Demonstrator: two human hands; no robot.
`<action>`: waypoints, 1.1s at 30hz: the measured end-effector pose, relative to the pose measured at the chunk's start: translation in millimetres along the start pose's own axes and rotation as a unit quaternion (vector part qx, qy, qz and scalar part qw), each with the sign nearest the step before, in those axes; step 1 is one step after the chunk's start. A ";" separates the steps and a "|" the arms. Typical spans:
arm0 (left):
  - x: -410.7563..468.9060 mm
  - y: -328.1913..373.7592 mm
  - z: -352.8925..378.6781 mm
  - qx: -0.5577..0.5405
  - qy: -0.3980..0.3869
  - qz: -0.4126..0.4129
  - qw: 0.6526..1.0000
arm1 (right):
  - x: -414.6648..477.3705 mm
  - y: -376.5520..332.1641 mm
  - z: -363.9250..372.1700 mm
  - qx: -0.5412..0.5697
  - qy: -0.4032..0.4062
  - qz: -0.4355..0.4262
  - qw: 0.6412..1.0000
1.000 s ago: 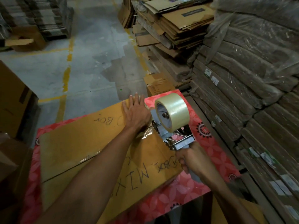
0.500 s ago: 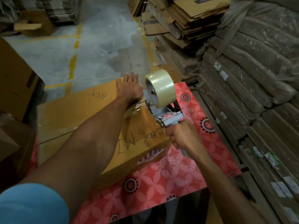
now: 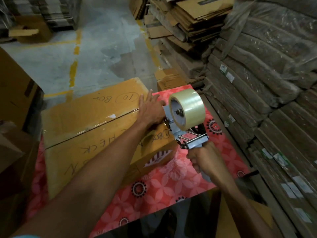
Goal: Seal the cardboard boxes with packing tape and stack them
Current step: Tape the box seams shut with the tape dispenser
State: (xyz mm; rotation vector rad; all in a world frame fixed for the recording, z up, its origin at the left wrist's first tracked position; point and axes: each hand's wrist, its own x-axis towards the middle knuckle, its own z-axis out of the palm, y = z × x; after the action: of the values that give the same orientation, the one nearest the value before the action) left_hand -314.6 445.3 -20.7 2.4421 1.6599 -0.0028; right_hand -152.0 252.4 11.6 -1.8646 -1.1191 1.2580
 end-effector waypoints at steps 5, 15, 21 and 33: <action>7.9 -2.7 9.0 -0.012 0.031 -0.016 0.999 | -12.0 19.0 -11.0 0.016 -0.018 0.023 0.999; 8.3 -1.5 6.1 -0.001 0.019 -0.025 1.000 | -63.0 67.3 -19.6 0.065 0.018 0.075 0.995; -9.4 9.3 7.1 -0.073 0.108 0.088 0.988 | -43.9 83.6 -2.6 0.091 0.031 0.086 0.992; -41.4 11.8 24.2 -0.055 0.019 0.265 0.963 | -36.0 103.4 18.2 0.317 -0.028 0.175 0.932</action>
State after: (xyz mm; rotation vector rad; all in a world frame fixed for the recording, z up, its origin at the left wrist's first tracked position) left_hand -316.7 399.2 -38.2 2.7254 0.9404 0.2052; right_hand -144.4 174.4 -67.0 -1.5557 -0.3240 1.6368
